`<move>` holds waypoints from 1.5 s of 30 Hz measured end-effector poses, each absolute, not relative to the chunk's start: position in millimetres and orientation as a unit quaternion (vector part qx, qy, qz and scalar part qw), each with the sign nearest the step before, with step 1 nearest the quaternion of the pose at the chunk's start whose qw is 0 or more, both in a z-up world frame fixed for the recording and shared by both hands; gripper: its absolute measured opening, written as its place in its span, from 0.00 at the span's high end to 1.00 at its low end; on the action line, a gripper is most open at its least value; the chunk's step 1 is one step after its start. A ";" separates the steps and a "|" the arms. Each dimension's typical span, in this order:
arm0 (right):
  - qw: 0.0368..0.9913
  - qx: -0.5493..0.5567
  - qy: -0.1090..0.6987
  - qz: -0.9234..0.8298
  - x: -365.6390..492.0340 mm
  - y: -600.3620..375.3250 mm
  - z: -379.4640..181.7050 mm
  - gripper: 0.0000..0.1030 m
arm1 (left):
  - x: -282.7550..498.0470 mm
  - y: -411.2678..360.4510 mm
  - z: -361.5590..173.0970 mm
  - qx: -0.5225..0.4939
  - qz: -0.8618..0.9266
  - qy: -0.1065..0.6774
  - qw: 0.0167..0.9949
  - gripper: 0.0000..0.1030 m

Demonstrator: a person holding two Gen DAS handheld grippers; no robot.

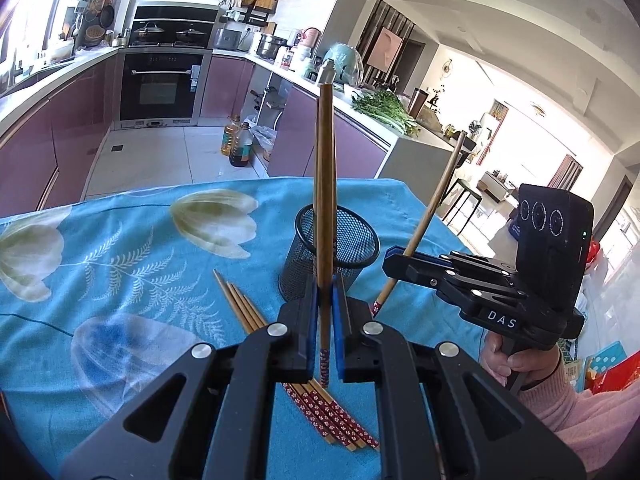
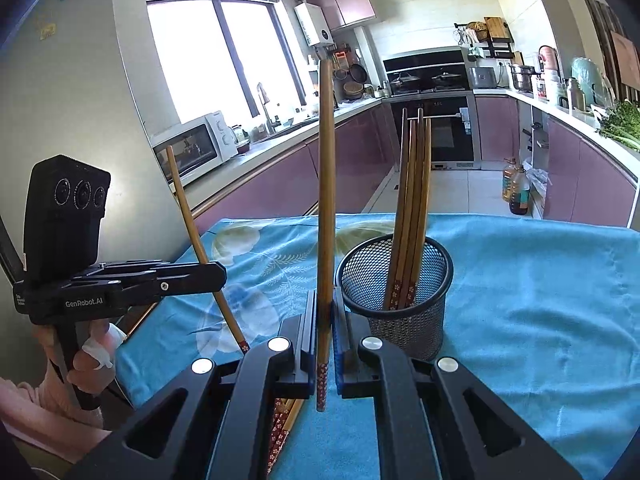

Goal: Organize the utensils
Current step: 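Lower the left gripper's chopstick into the mesh cup while the right gripper inserts its own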

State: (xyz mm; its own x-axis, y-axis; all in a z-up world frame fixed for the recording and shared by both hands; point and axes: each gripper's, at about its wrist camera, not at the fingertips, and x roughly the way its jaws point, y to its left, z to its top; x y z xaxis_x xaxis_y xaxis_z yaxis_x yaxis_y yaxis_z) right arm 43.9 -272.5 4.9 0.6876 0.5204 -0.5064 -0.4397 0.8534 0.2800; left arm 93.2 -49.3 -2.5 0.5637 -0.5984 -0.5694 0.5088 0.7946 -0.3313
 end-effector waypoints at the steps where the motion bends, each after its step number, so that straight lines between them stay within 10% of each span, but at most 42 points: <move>1: 0.917 0.067 0.294 0.262 44.1 -273.0 6.8 0.94 | 94.1 -49.8 -0.4 -0.065 -0.315 0.344 0.882 0.93; 45: 0.952 0.028 0.215 0.216 65.5 -281.5 63.2 0.94 | 130.1 -94.3 81.0 -0.025 -0.327 0.256 0.909 0.93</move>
State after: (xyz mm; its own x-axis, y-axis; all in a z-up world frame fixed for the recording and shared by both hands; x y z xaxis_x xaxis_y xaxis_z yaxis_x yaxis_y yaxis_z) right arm 65.5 -281.5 63.2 0.8149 0.4225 -0.3967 -0.3988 0.9055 0.1450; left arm 130.1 -94.3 81.0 0.6554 -0.6069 -0.4496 0.5817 0.7853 -0.2119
